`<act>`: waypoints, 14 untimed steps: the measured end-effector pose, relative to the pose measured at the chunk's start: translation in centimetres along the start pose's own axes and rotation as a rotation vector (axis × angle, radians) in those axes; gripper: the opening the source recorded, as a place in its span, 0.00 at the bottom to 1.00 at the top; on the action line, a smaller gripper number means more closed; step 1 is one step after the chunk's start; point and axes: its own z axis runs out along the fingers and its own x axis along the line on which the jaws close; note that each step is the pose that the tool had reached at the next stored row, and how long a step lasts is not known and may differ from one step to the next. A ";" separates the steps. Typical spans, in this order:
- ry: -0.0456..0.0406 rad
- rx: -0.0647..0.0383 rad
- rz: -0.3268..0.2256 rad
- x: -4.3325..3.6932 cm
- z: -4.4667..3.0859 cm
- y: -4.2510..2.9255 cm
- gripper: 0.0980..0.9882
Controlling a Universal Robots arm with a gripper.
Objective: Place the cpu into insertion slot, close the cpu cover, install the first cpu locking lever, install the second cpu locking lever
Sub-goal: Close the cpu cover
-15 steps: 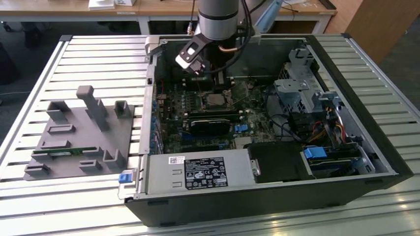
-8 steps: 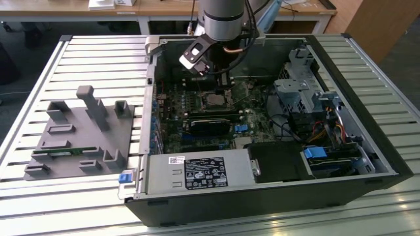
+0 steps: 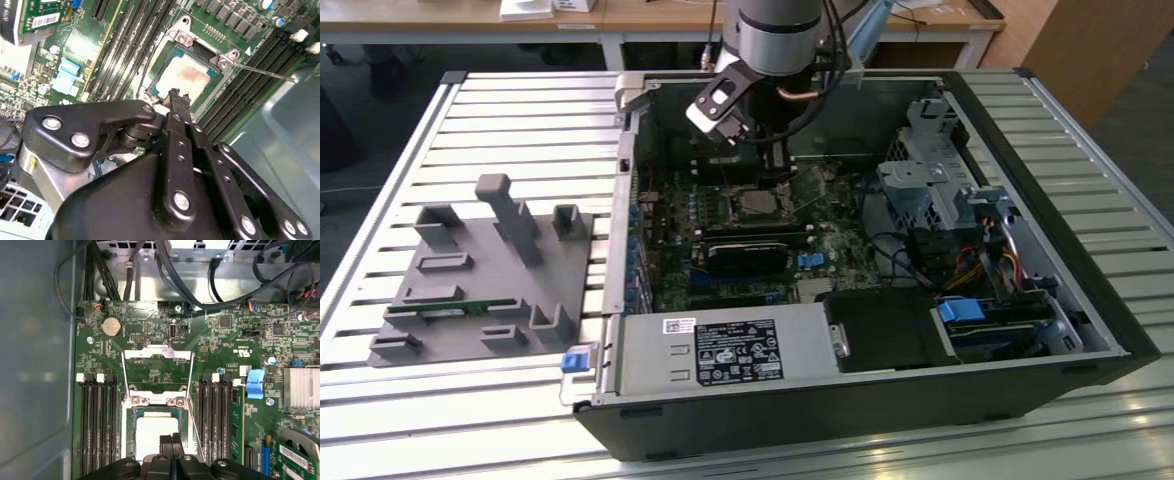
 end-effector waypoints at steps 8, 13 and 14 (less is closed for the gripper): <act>0.0169 0.031 0.001 0.02 -0.58 1.36 0.01; 0.0521 0.035 -0.002 0.03 -0.55 2.00 0.01; 0.0522 0.035 -0.003 0.03 -0.55 2.00 0.01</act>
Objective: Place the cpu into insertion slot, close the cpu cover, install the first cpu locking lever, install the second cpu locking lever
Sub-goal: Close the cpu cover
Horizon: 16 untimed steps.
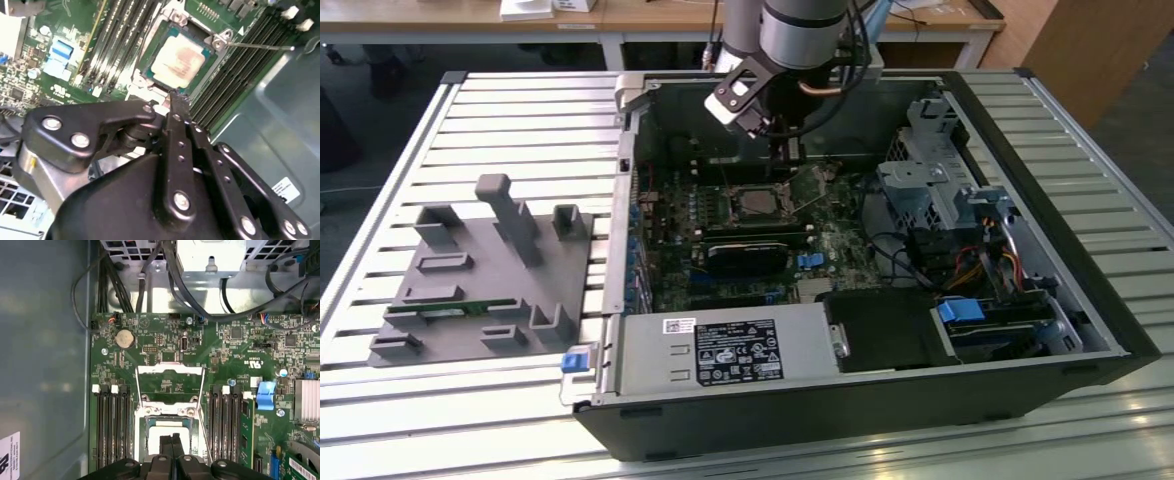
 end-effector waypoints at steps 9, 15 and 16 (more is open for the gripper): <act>-0.0005 -0.007 -0.008 0.00 -0.12 0.80 0.01; 0.0002 -0.008 -0.009 0.06 -0.80 0.86 0.01; 0.0003 -0.008 -0.009 0.06 -0.80 0.96 0.01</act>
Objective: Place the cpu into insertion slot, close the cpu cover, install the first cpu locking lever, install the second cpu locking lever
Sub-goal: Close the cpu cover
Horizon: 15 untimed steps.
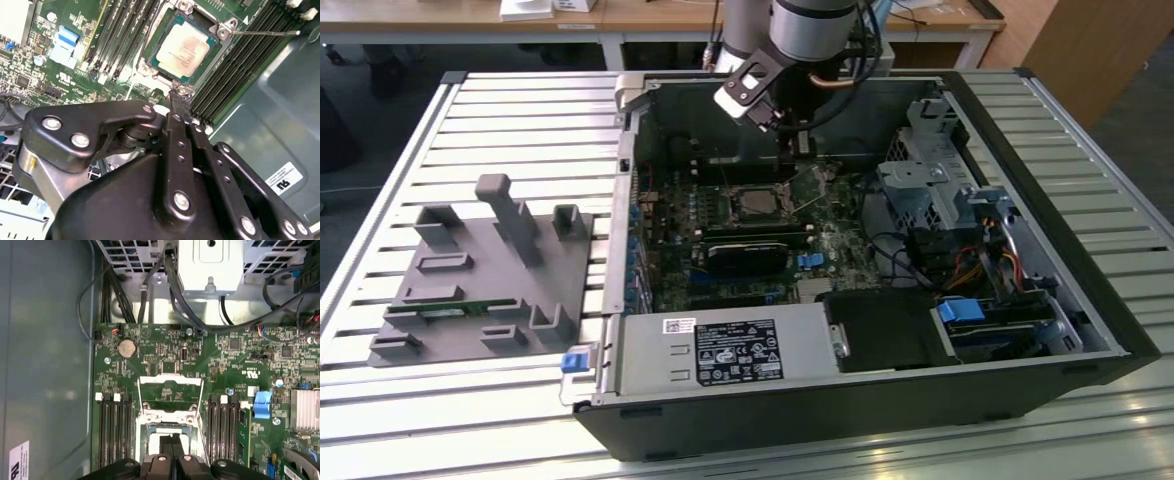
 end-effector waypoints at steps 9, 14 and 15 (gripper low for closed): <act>-0.0003 0.000 0.000 0.00 0.00 1.30 0.01; -0.0002 0.000 0.000 0.00 0.02 1.99 0.01; -0.0003 0.001 0.000 -0.01 0.03 2.04 0.01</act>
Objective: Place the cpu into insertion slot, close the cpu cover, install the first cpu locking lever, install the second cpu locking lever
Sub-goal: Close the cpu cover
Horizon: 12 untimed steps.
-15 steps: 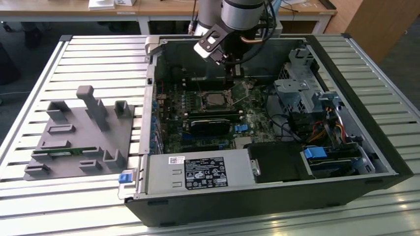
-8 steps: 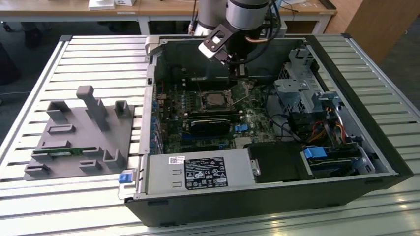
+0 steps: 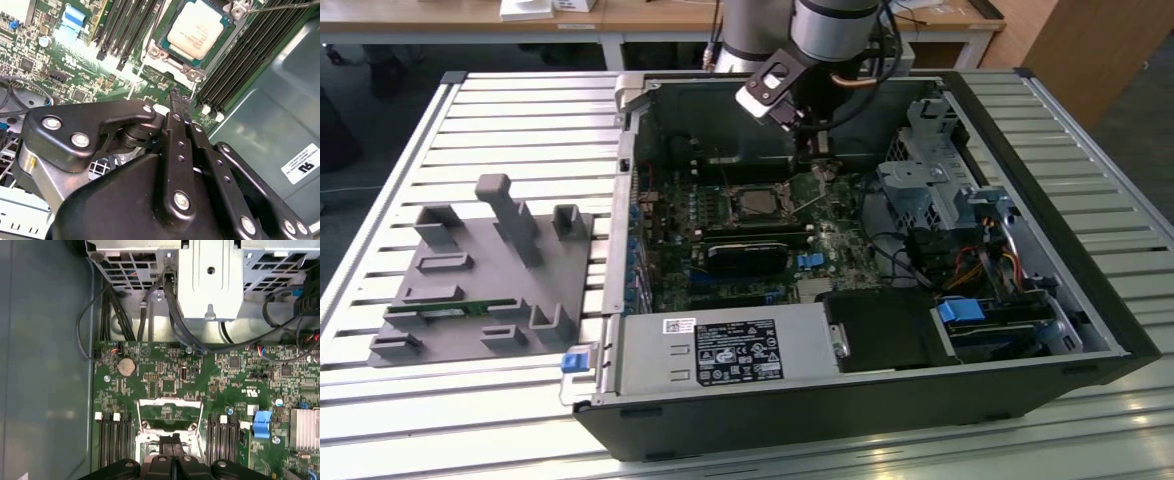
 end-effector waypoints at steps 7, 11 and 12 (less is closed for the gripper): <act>0.0000 0.000 -0.003 -0.01 0.07 0.57 0.01; 0.0002 0.001 -0.005 -0.01 0.11 0.77 0.01; 0.0002 0.001 -0.006 -0.01 0.12 0.83 0.01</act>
